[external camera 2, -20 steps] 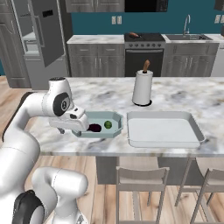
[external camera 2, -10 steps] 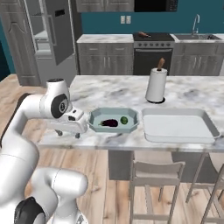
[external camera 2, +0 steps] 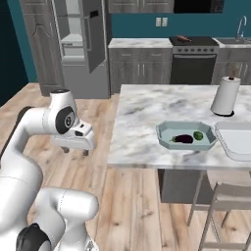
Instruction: Place the cold items (avocado and eggplant) from the fridge in one tupperware on the dining counter. Place the warm items (kebab skewer and hot dog) in the stove area in another tupperware.
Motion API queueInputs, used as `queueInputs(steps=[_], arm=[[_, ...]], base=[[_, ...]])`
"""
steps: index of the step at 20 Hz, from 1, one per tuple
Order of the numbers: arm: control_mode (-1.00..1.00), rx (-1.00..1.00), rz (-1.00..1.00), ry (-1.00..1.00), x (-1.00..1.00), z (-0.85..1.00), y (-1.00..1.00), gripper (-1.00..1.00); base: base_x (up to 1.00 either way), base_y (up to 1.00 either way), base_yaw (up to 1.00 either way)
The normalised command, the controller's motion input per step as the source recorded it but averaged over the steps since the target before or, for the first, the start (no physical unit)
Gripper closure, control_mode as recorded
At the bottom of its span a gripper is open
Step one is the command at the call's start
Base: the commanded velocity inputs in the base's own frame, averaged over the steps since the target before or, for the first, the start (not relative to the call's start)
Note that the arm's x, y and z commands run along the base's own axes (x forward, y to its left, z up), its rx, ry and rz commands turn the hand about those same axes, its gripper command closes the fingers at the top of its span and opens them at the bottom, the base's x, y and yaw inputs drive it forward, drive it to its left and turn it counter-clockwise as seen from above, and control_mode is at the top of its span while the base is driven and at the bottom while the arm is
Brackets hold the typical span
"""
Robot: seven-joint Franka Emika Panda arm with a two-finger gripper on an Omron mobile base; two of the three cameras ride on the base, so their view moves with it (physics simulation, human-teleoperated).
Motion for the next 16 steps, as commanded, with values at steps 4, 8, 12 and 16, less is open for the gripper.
queueInputs(steps=[4,8,12,16], arm=[[1.0,0.0,0.0,0.0,0.0,0.0,0.0,-1.0],[1.0,0.0,0.0,0.0,0.0,0.0,0.0,-1.0],[1.0,0.0,0.0,0.0,0.0,0.0,0.0,-1.0],[1.0,0.0,0.0,0.0,0.0,0.0,0.0,-1.0]], base=[[0.0,1.0,-0.01],[0.08,1.0,-0.15],[0.21,1.0,-0.36],[0.56,0.98,-0.53]])
